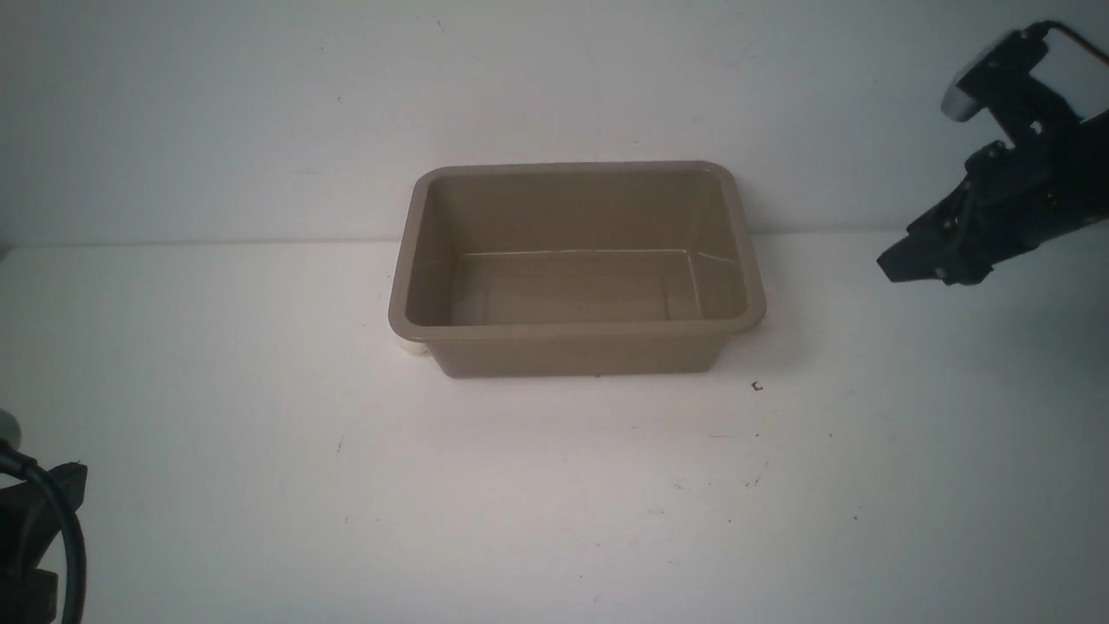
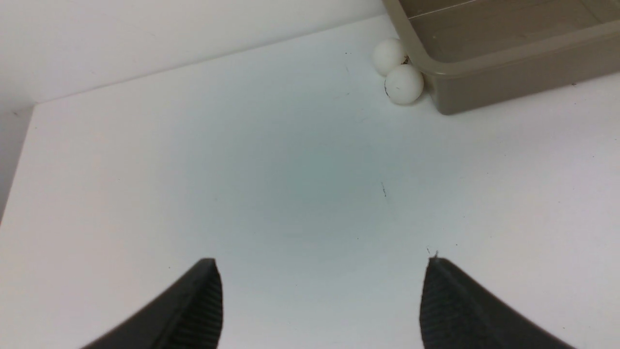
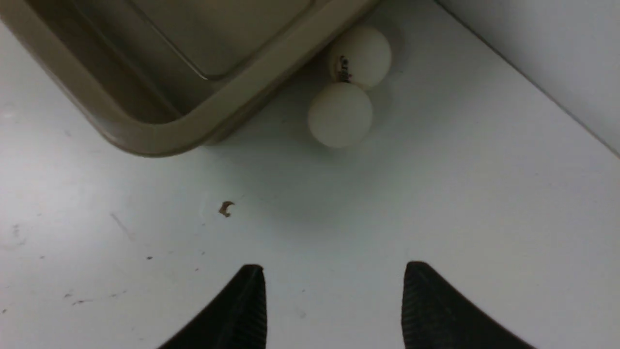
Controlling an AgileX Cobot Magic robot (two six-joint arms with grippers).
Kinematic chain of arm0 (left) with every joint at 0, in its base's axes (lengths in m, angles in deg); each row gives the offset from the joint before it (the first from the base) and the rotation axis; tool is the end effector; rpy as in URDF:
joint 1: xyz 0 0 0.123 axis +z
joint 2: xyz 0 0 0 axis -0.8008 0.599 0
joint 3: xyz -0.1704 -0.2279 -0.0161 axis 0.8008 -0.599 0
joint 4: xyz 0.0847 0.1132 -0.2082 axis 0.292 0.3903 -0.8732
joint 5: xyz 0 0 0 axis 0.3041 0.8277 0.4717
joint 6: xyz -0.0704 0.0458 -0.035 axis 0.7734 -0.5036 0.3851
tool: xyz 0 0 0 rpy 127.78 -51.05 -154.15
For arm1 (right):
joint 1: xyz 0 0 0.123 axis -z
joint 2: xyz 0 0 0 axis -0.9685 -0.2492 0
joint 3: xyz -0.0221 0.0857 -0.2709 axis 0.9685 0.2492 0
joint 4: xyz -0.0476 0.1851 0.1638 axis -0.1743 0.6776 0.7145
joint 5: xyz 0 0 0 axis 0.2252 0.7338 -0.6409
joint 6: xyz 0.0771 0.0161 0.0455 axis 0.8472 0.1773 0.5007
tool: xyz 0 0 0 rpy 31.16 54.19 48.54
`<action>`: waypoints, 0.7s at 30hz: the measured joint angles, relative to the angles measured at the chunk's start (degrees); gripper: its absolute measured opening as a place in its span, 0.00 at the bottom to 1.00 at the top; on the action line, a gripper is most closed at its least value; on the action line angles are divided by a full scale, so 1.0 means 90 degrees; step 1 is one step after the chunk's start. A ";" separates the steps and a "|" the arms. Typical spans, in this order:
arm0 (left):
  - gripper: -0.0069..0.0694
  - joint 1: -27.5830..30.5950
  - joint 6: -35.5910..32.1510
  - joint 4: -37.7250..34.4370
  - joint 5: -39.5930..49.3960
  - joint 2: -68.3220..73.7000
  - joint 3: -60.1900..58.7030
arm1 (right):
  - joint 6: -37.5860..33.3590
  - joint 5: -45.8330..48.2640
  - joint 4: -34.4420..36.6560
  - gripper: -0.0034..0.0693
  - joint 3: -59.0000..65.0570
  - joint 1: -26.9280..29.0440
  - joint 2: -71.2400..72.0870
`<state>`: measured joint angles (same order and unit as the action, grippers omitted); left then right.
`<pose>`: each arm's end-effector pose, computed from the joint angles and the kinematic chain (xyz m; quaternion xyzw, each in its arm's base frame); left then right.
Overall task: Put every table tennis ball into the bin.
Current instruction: Use the right arm to clamp the table tennis ball closest to it
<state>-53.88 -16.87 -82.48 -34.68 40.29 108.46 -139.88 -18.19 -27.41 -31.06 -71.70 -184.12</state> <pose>0.0969 -0.0081 0.3033 0.0946 0.8599 0.0056 0.5015 0.3889 0.0192 0.2565 -0.3883 0.8596 0.1383 0.3019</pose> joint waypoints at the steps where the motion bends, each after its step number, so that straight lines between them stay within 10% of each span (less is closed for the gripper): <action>1: 0.73 0.0000 0.0000 0.0000 0.0005 0.0000 0.0000 | -0.0058 -0.0125 0.0191 0.51 0.0000 0.0000 -0.0062; 21: 0.73 0.0000 0.0000 -0.0008 0.0024 0.0000 0.0000 | -0.2878 -0.0106 0.1979 0.68 -0.0372 0.0000 -0.1500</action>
<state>-53.88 -16.87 -82.56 -34.46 40.29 108.46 -165.78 -19.14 -9.59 -34.41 -71.70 -197.62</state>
